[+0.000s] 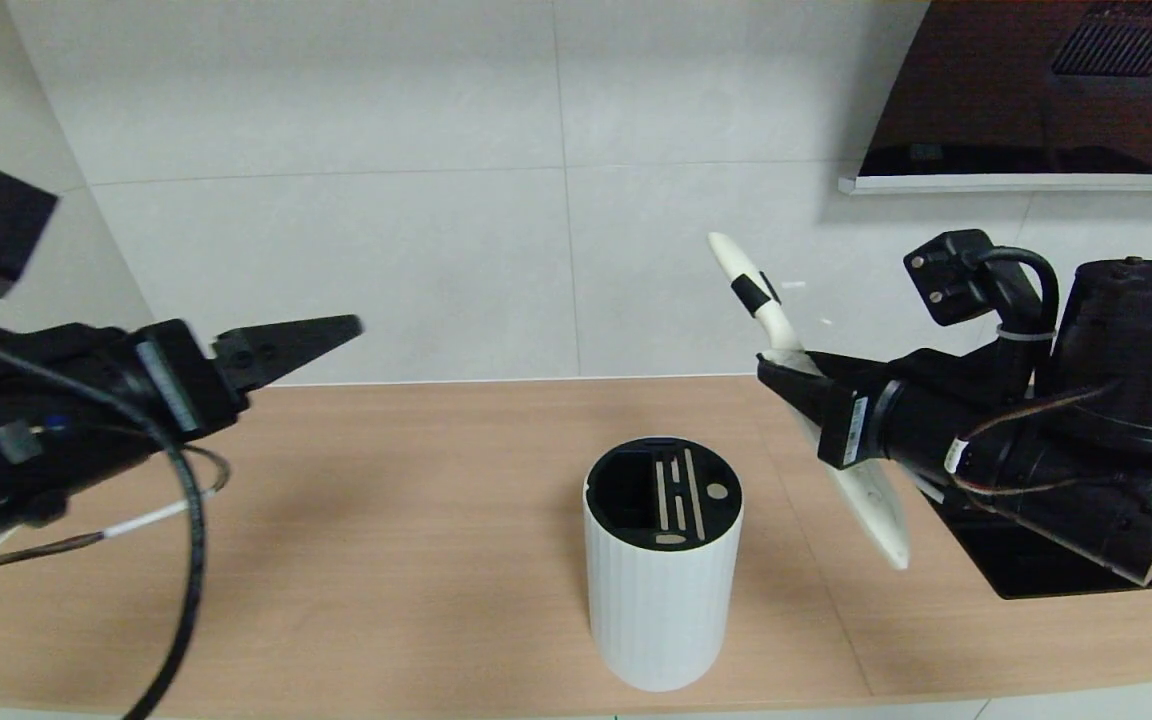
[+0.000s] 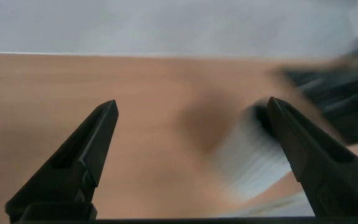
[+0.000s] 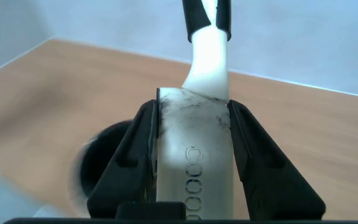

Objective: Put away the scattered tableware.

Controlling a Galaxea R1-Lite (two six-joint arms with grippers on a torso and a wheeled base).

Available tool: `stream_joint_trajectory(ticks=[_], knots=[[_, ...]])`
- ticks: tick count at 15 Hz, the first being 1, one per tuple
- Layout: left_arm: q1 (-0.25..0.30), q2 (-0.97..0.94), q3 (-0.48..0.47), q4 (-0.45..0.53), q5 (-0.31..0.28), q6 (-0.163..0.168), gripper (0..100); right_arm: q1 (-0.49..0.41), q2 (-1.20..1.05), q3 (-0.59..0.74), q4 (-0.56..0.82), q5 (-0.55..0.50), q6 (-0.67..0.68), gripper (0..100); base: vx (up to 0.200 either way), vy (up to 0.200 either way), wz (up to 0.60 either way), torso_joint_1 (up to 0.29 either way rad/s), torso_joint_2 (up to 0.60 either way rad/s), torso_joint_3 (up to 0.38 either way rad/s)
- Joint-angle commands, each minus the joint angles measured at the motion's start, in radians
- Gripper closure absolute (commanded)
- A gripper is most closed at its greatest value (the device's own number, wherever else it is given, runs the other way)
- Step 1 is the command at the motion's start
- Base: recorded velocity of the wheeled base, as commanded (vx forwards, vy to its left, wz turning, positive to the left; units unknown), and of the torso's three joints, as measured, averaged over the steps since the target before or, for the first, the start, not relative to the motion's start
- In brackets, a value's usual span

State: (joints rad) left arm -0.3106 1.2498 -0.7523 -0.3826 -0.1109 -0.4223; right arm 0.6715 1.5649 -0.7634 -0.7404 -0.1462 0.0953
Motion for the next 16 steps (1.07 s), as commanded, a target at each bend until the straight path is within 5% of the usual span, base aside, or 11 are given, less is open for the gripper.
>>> stream_joint_trajectory(ticks=[1, 5, 6, 7, 12, 16], knots=[[-0.131, 0.165, -0.018, -0.062, -0.021, -0.136, 0, 0.065, -0.008, 0.007, 0.001, -0.003, 0.024, 100, 0.0, 0.0, 0.0, 0.0, 0.0, 0.0], [-0.202, 0.215, -0.021, -0.174, -0.236, -0.342, 0, 0.148, 0.001, 0.012, 0.001, -0.032, 0.053, 100, 0.0, 0.0, 0.0, 0.0, 0.0, 0.0], [-0.208, 0.223, -0.021, -0.191, -0.248, -0.365, 0, 0.158, 0.007, 0.012, 0.0, -0.038, 0.055, 100, 0.0, 0.0, 0.0, 0.0, 0.0, 0.0], [-0.245, 0.258, -0.019, -0.253, -0.259, -0.423, 0, 0.186, 0.03, 0.009, -0.005, -0.046, 0.057, 100, 0.0, 0.0, 0.0, 0.0, 0.0, 0.0], [-0.352, 0.396, 0.039, -0.521, -0.176, -0.423, 0, 0.229, 0.064, 0.003, -0.01, -0.043, 0.11, 100, 0.0, 0.0, 0.0, 0.0, 0.0, 0.0], [-0.377, 0.442, 0.038, -0.567, -0.121, -0.42, 0, 0.246, 0.064, 0.003, -0.011, -0.043, 0.11, 100, 0.0, 0.0, 0.0, 0.0, 0.0, 0.0]])
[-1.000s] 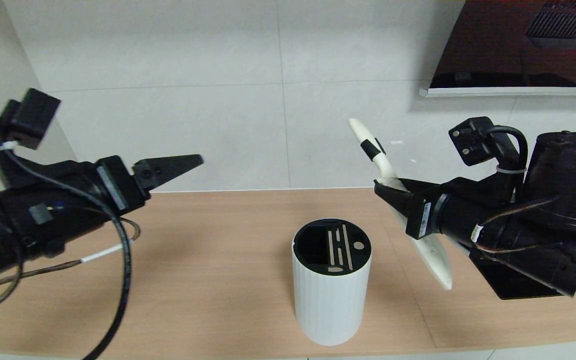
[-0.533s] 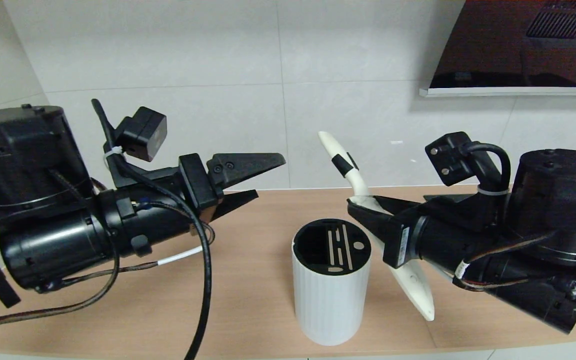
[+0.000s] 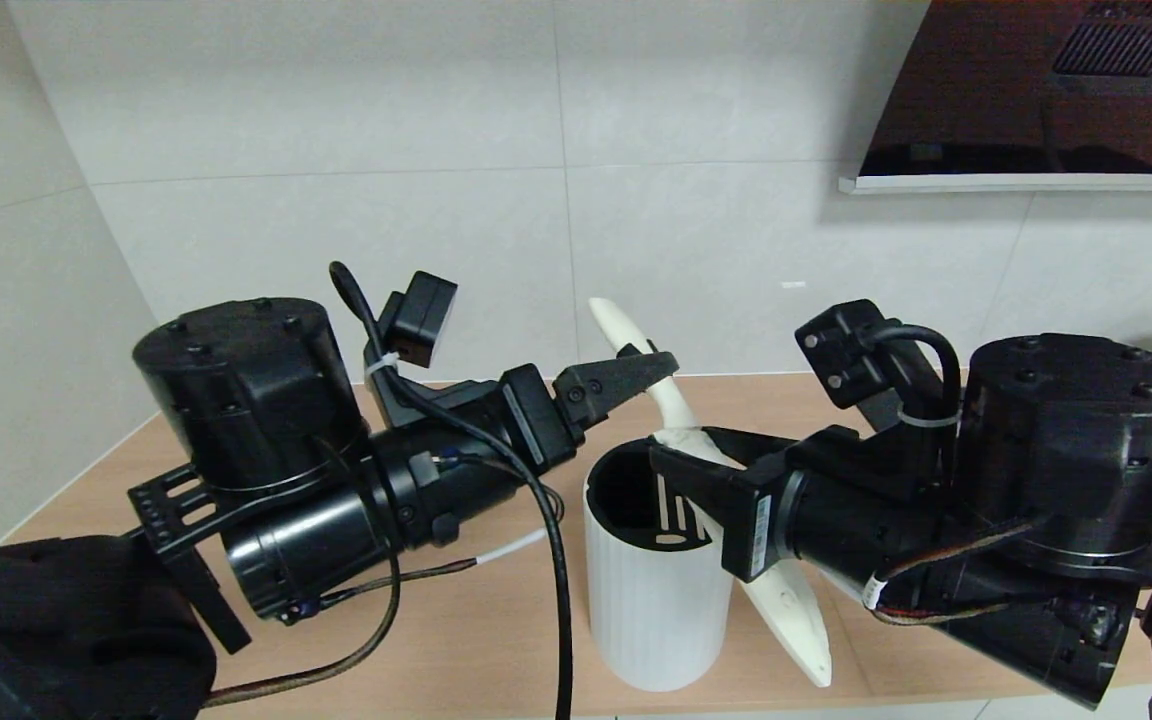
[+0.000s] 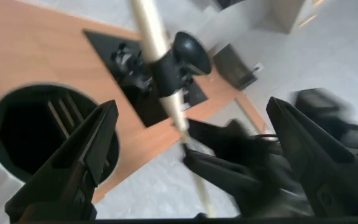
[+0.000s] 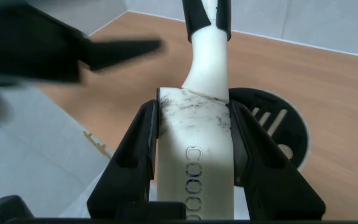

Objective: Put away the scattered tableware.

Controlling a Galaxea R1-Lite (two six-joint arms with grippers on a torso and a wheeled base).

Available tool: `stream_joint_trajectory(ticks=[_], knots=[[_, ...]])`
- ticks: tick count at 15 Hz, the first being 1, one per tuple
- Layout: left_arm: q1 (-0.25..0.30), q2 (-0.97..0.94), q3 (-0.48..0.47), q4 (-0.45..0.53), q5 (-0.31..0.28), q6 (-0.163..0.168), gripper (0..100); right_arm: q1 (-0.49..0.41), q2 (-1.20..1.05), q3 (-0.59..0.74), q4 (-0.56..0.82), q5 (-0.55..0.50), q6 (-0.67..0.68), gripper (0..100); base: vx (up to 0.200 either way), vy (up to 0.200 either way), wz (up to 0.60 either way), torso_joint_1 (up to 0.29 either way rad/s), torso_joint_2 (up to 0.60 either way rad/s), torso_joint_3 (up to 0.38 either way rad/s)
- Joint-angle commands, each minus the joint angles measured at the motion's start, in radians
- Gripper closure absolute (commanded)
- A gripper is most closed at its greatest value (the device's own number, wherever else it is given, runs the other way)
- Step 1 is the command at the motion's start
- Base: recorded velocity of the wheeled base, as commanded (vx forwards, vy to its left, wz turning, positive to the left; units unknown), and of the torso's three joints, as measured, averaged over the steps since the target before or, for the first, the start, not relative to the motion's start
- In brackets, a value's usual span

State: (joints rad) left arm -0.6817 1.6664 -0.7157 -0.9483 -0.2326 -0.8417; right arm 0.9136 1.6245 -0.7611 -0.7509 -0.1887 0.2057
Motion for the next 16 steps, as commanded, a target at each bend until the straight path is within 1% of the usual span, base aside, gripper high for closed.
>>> stream_joint_trajectory(ticks=[1, 3, 5, 16], knots=[[-0.006, 0.024, -0.001, -0.001, 0.001, 0.001, 0, 0.01, 0.006, 0.002, -0.001, 0.0, 0.0, 100, 0.0, 0.0, 0.0, 0.0, 0.0, 0.0], [-0.006, 0.026, -0.002, -0.007, 0.004, 0.001, 0, 0.013, 0.012, 0.002, -0.001, 0.0, 0.0, 100, 0.0, 0.0, 0.0, 0.0, 0.0, 0.0], [-0.004, 0.026, -0.005, -0.032, 0.019, 0.001, 0, 0.028, 0.012, 0.005, -0.001, 0.0, 0.0, 100, 0.0, 0.0, 0.0, 0.0, 0.0, 0.0], [-0.004, 0.035, -0.004, -0.033, 0.021, 0.003, 0, 0.067, 0.006, 0.02, 0.001, -0.001, -0.006, 100, 0.0, 0.0, 0.0, 0.0, 0.0, 0.0]])
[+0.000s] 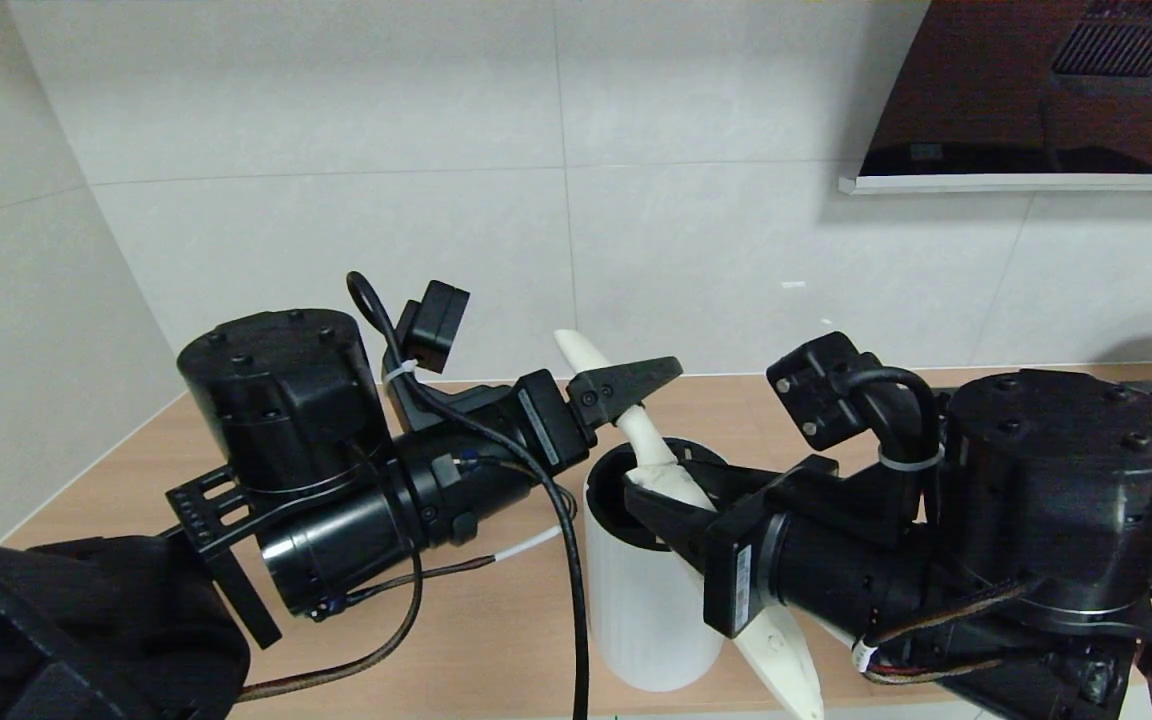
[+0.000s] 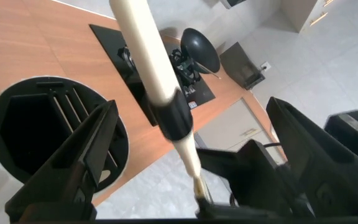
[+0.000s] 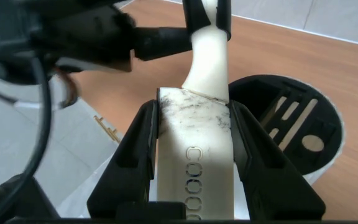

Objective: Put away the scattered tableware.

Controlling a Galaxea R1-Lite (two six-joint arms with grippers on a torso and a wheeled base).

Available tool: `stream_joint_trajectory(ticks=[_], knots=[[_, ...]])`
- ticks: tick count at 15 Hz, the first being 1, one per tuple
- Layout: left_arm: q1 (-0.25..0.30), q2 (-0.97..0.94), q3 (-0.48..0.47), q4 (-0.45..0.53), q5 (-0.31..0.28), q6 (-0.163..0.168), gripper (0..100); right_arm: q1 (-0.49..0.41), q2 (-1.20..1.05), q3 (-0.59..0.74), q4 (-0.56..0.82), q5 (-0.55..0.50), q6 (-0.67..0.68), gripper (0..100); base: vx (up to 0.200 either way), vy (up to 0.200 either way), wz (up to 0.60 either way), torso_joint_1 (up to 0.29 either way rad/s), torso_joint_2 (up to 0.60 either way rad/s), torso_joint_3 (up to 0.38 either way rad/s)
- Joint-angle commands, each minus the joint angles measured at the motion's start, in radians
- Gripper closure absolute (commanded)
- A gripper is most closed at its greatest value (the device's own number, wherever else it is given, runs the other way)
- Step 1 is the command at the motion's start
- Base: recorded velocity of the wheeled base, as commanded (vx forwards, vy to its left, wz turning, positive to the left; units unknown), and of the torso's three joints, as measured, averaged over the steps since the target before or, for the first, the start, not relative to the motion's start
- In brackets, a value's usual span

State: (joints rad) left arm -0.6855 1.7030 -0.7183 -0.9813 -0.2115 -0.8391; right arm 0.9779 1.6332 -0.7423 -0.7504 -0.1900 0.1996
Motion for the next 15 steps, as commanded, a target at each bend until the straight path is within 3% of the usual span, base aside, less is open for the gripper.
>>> stream_joint_trajectory(ticks=[1, 13, 14, 15], knots=[[0.0, -0.002, 0.0, 0.0, 0.0, 0.0, 100, 0.002, -0.003, 0.003, 0.0, 0.0, 0.0, 100, 0.0, 0.0, 0.0, 0.0, 0.0, 0.0], [0.0, -0.002, 0.003, 0.0, -0.005, -0.003, 100, 0.001, -0.006, 0.004, 0.0, -0.003, 0.0, 100, 0.0, 0.0, 0.0, 0.0, 0.0, 0.0], [0.0, -0.003, 0.003, 0.0, -0.005, -0.005, 100, 0.001, -0.007, 0.004, 0.0, -0.003, 0.0, 0, 0.0, 0.0, 0.0, 0.0, 0.0, 0.0], [0.0, -0.002, 0.003, 0.0, -0.005, -0.005, 100, 0.001, -0.007, 0.003, 0.0, -0.003, 0.001, 0, 0.0, 0.0, 0.0, 0.0, 0.0, 0.0]])
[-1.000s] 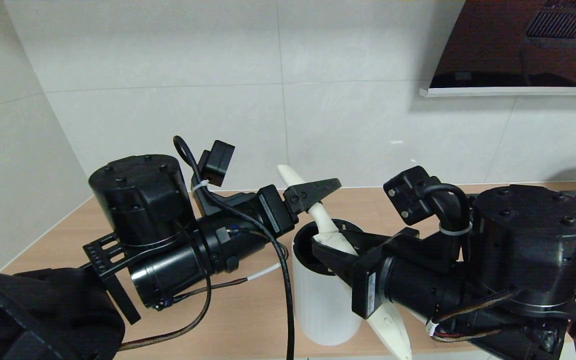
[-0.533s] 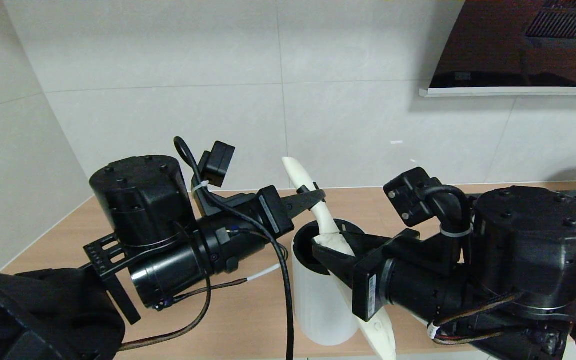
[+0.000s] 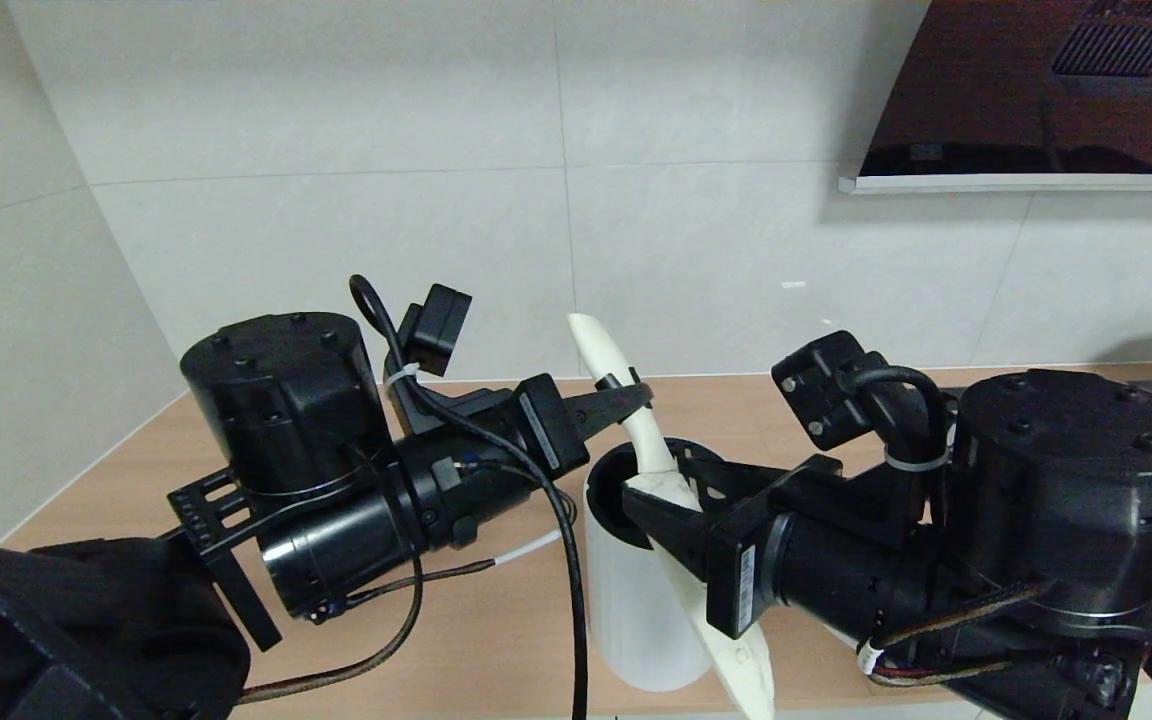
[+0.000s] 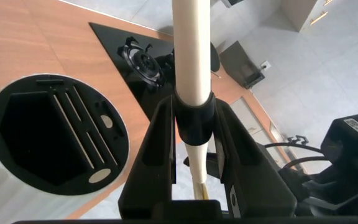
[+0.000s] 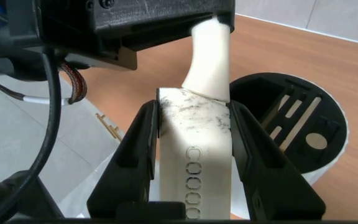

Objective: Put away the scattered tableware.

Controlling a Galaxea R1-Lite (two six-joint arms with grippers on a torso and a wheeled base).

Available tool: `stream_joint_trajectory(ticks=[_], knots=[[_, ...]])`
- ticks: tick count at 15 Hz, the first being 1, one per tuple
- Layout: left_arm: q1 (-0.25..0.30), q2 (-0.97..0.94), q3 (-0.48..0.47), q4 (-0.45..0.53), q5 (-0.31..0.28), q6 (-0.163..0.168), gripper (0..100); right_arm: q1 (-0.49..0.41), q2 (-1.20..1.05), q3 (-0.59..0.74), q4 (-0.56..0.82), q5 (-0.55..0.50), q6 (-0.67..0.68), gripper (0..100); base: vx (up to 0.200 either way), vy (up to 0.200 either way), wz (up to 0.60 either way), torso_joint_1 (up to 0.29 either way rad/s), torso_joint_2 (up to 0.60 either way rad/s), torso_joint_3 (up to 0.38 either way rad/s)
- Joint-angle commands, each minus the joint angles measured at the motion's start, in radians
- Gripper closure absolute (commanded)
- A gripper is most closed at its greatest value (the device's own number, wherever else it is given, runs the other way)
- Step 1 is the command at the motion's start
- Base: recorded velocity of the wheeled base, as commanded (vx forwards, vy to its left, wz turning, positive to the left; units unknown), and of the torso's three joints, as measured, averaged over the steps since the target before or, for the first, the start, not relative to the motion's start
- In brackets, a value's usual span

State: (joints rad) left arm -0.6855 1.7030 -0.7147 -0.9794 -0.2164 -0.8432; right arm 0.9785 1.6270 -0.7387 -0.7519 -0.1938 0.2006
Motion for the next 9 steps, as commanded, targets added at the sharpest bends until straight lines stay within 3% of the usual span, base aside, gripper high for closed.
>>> stream_joint_trajectory(ticks=[1, 6, 9], knots=[[0.0, -0.002, -0.002, -0.002, 0.0, -0.002, 100, 0.0, -0.003, -0.001, 0.002, 0.001, 0.0, 0, 0.0, 0.0, 0.0, 0.0, 0.0, 0.0], [0.0, -0.016, -0.005, 0.001, 0.005, -0.002, 100, -0.011, -0.032, -0.001, 0.002, 0.001, 0.0, 0, 0.0, 0.0, 0.0, 0.0, 0.0, 0.0], [0.003, -0.043, -0.008, 0.005, 0.008, 0.004, 100, -0.07, -0.099, -0.007, 0.005, 0.004, -0.001, 0, 0.0, 0.0, 0.0, 0.0, 0.0, 0.0]])
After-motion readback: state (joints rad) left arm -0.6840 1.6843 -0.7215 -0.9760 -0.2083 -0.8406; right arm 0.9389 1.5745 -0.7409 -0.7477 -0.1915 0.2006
